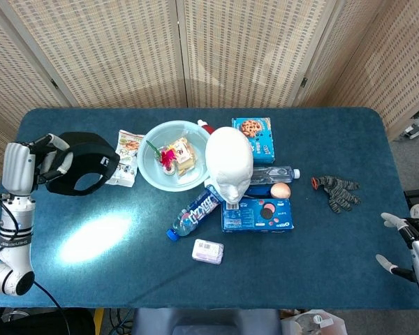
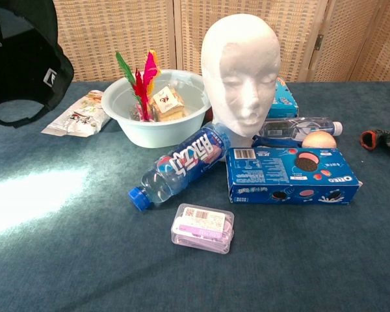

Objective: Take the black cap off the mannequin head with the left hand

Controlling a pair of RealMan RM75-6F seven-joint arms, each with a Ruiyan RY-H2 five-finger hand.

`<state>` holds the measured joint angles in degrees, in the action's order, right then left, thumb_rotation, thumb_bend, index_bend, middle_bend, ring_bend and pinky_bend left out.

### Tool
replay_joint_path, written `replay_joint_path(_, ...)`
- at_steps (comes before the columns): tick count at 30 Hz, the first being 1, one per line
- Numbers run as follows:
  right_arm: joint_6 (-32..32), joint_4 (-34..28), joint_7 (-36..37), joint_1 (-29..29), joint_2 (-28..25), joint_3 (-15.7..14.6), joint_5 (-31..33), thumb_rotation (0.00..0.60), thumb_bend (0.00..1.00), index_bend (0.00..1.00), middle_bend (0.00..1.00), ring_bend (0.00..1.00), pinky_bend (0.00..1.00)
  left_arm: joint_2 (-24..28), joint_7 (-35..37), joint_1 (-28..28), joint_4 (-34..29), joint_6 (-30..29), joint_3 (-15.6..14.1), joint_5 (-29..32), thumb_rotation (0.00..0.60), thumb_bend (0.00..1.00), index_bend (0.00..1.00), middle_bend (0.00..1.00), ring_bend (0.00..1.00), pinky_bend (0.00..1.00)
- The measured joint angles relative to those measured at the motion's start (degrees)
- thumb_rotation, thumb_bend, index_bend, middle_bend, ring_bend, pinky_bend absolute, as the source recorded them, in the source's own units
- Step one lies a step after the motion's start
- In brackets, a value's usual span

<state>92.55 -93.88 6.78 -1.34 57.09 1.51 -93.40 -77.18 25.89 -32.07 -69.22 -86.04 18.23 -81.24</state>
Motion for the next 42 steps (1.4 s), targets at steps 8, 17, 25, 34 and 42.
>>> replay_joint_path(8,0.17,-0.44,-0.55,-0.25,-0.13,-0.19,0.17,0.6,0.02,0.25,0.36,0.27,0.27,-4.55,-0.13,0.5,5.09,-0.83,-4.51,-4.75,0.6,0.43,0.69,1.0,1.0,1.0)
replay_joint_path(17,0.4,-0.68,-0.8,-0.52,-0.15,-0.33,0.35,0.6,0.02,0.25,0.36,0.27,0.27,-10.74,-0.58,0.17,13.28,-0.73,-8.63,-8.31,0.6,0.43,0.69,1.0,1.0,1.0)
replay_joint_path(25,0.51,-0.47,-0.52,-0.69,-0.16,-0.36,0.61,0.6,0.01,0.25,0.36,0.27,0.27,-14.54,-4.53,0.3,20.15,0.32,-15.27,-13.77,0.6,0.43,0.69,1.0,1.0,1.0)
replay_joint_path(34,0.46,-0.32,-0.41,-0.62,-0.01,-0.36,0.54,0.6,0.02,0.25,0.36,0.27,0.27,-12.05,-11.17,0.84,14.7,7.01,-18.8,-14.04,0.6,0.24,0.42,0.99,1.0,1.0)
replay_joint_path(42,0.36,-0.34,-0.44,-0.53,0.04,-0.29,0.6,0.6,0.02,0.25,0.36,0.27,0.27,-4.67,-23.88,1.48,-2.15,16.36,-19.27,-7.87,0.6,0.06,0.11,0.89,0.93,1.0)
